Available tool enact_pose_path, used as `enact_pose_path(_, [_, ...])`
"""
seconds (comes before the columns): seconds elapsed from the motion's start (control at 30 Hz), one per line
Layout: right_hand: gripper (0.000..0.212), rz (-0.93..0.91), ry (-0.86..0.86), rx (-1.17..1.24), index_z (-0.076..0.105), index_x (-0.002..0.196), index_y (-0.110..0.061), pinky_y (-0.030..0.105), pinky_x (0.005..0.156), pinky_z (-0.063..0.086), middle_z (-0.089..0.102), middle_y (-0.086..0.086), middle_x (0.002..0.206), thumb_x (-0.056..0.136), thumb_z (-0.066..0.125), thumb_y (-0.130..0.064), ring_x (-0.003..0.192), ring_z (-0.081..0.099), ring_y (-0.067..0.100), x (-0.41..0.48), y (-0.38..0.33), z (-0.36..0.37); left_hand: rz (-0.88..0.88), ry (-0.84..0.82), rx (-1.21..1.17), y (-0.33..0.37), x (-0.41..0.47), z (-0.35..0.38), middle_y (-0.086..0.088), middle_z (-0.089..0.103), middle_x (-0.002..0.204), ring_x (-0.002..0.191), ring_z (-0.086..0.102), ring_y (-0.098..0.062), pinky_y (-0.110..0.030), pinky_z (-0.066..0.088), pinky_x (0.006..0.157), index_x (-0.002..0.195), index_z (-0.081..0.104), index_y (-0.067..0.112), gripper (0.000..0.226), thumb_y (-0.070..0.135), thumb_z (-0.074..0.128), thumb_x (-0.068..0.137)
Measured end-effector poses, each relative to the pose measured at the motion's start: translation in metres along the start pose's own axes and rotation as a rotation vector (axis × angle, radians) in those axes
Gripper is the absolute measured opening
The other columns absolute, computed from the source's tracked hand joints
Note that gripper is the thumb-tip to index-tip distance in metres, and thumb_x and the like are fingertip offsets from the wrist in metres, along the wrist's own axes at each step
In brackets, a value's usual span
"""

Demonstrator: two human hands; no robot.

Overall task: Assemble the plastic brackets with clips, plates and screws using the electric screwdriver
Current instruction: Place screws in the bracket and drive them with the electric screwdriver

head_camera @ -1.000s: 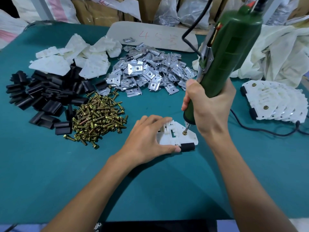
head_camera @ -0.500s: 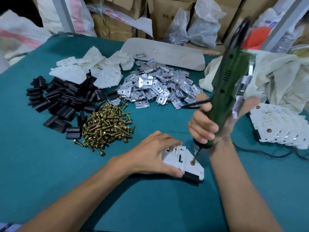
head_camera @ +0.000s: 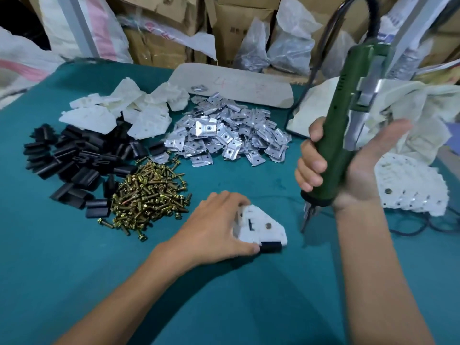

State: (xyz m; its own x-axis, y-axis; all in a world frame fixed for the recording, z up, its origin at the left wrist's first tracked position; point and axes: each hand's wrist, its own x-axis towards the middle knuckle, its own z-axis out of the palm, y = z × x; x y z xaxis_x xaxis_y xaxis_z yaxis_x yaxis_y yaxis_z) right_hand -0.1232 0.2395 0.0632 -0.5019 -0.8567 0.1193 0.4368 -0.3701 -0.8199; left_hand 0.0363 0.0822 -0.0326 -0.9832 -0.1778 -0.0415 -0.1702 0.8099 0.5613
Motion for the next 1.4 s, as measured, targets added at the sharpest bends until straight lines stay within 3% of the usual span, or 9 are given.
enact_pose_path(0.2, [0.062, -0.005, 0.547, -0.239, 0.059, 0.094, -0.017, 0.029, 0.052, 0.049, 0.058, 0.003, 0.066, 0.08, 0.044, -0.075, 0.052, 0.053, 0.021, -0.018, 0.006, -0.009, -0.326, 0.109, 0.417, 0.009, 0.003, -0.021, -0.001, 0.06, 0.11, 0.106, 0.061, -0.027, -0.039, 0.045, 0.078, 0.13, 0.036, 0.03, 0.088, 0.096, 0.034, 0.072])
enact_pose_path(0.37, [0.038, -0.062, 0.632, -0.277, 0.058, 0.116, -0.018, 0.032, 0.06, 0.057, 0.07, 0.001, 0.081, 0.089, 0.057, -0.045, 0.066, 0.064, 0.018, -0.036, 0.024, -0.019, -0.273, 0.18, 0.589, 0.016, -0.003, -0.038, 0.002, 0.044, 0.057, 0.056, 0.047, -0.022, -0.03, 0.031, 0.056, 0.065, 0.045, 0.016, 0.067, 0.075, 0.03, 0.094])
enact_pose_path(0.43, [0.042, -0.107, 0.617, -0.221, 0.055, 0.121, -0.02, 0.031, 0.063, 0.057, 0.076, 0.005, 0.101, 0.094, 0.056, -0.051, 0.08, 0.072, 0.022, -0.04, 0.029, -0.022, -0.172, 0.14, 0.365, 0.011, -0.009, -0.041, 0.006, 0.056, 0.068, 0.07, 0.056, -0.021, -0.031, 0.041, 0.067, 0.072, 0.056, 0.02, 0.058, 0.072, 0.042, 0.093])
enact_pose_path(0.5, [0.047, -0.12, 0.615, -0.16, 0.049, 0.127, -0.019, 0.029, 0.063, 0.058, 0.077, 0.012, 0.107, 0.099, 0.048, -0.056, 0.103, 0.074, 0.032, -0.041, 0.033, -0.022, 0.011, -0.046, 0.173, 0.007, -0.017, -0.049, 0.014, 0.058, 0.118, 0.114, 0.049, -0.011, -0.03, 0.036, 0.095, 0.108, 0.059, 0.04, 0.049, 0.078, 0.058, 0.078])
enact_pose_path(0.6, [0.053, -0.144, 0.591, -0.069, 0.04, 0.133, -0.015, 0.043, 0.075, 0.062, 0.067, 0.01, 0.072, 0.101, 0.041, -0.058, 0.111, 0.071, 0.042, -0.043, 0.033, -0.019, 0.151, -0.421, 0.147, 0.0, -0.022, -0.041, 0.027, 0.001, 0.16, 0.143, -0.003, 0.004, -0.028, 0.005, 0.11, 0.144, 0.015, 0.063, 0.099, 0.076, 0.072, 0.064])
enact_pose_path(0.7, [0.053, -0.171, 0.594, -0.094, 0.04, 0.126, -0.017, 0.044, 0.067, 0.062, 0.06, 0.005, 0.067, 0.098, 0.047, -0.061, 0.08, 0.075, 0.029, -0.044, 0.033, -0.012, 0.227, -0.262, 0.237, -0.008, -0.014, -0.021, 0.017, 0.023, 0.159, 0.144, 0.008, -0.001, -0.021, 0.002, 0.106, 0.149, 0.023, 0.053, 0.094, 0.084, 0.059, 0.068])
enact_pose_path(0.8, [0.06, -0.222, 0.625, -0.152, 0.048, 0.113, -0.016, 0.03, 0.047, 0.047, 0.053, 0.003, 0.063, 0.083, 0.069, -0.063, 0.045, 0.05, 0.02, -0.037, 0.032, -0.001, 0.177, 0.0, 0.331, 0.003, -0.005, -0.003, 0.01, 0.047, 0.146, 0.137, 0.034, -0.011, -0.033, 0.016, 0.113, 0.15, 0.038, 0.039, 0.092, 0.093, 0.036, 0.076])
enact_pose_path(1.0, [0.019, -0.438, 0.637, -0.315, 0.067, 0.069, -0.026, 0.031, 0.046, 0.043, 0.049, 0.004, 0.052, 0.081, 0.078, -0.035, 0.036, 0.044, 0.021, -0.013, 0.035, 0.015, 0.172, 0.224, 0.335, 0.002, 0.002, 0.022, 0.003, 0.059, 0.111, 0.111, 0.052, -0.022, -0.039, 0.03, 0.099, 0.132, 0.06, 0.034, 0.091, 0.097, 0.035, 0.071])
enact_pose_path(1.4, [0.035, -0.443, 0.573, -0.417, 0.063, 0.068, -0.027, 0.032, 0.047, 0.045, 0.051, 0.003, 0.051, 0.073, 0.087, -0.052, 0.036, 0.046, 0.023, -0.007, 0.046, 0.018, 0.148, 0.301, 0.308, 0.006, 0.004, 0.027, 0.001, 0.062, 0.102, 0.106, 0.057, -0.026, -0.042, 0.037, 0.094, 0.119, 0.07, 0.032, 0.073, 0.084, 0.048, 0.073])
